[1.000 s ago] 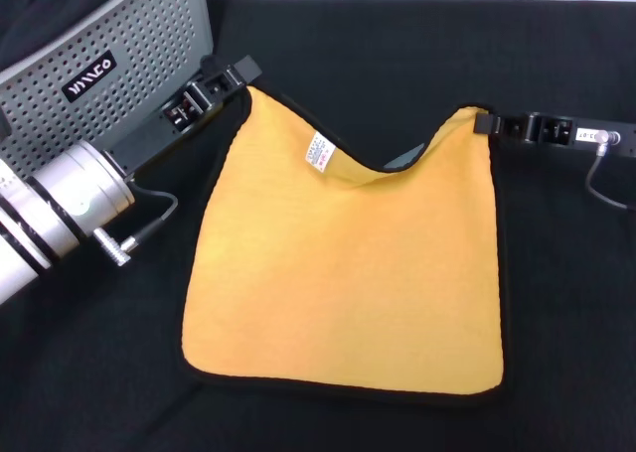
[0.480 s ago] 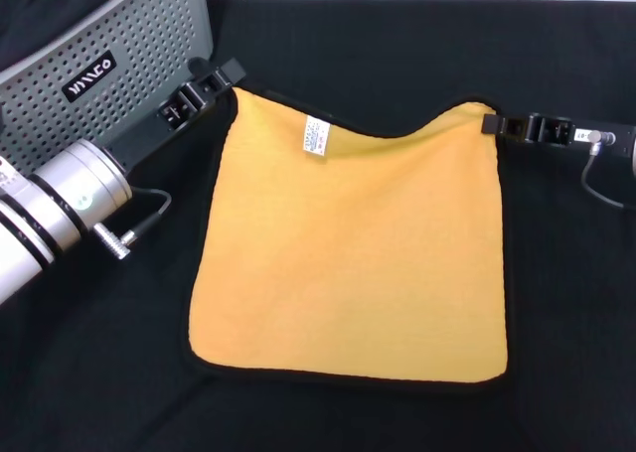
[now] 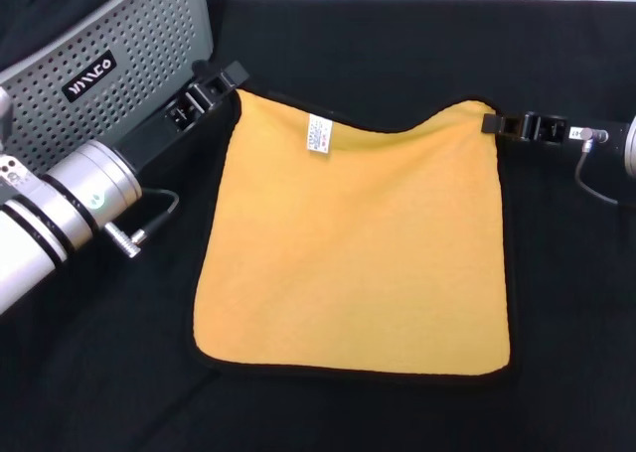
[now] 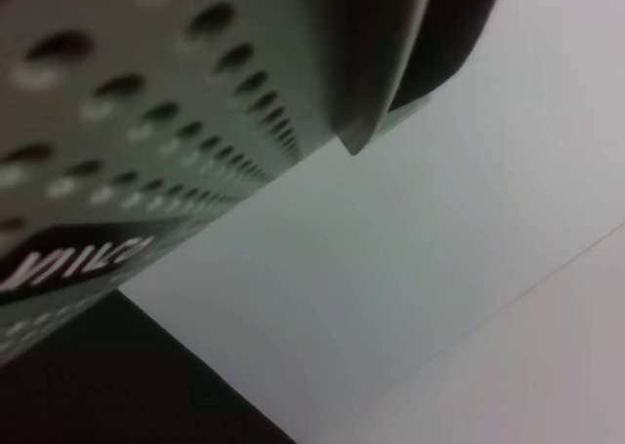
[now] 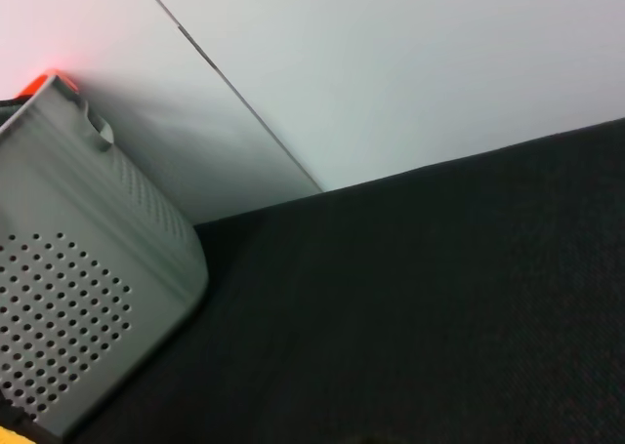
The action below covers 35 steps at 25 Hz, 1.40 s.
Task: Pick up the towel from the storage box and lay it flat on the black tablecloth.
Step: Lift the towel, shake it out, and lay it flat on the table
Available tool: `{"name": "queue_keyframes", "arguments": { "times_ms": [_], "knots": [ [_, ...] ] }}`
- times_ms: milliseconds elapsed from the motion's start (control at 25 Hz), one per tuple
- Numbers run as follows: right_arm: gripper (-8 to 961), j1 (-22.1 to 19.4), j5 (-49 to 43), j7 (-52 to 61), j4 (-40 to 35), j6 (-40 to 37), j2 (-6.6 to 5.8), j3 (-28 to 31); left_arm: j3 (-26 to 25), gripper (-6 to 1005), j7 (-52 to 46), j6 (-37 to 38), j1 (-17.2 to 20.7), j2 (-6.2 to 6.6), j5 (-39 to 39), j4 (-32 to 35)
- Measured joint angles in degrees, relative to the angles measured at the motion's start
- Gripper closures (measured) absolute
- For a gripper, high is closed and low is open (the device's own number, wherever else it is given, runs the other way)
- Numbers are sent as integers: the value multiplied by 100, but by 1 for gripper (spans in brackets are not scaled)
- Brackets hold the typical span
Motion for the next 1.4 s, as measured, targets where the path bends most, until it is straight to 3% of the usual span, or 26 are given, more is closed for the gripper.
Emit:
{"name": "queue_keyframes", "arguments": {
  "times_ms": [680, 1400],
  "knots": [
    [934, 49, -10, -1, 34, -416, 49, -1, 5, 840, 224, -398, -160, -9, -494, -277],
    [933, 90, -14, -1, 32, -486, 69, 0, 59, 834, 250, -469, -309, -17, -456, -298]
  ]
}}
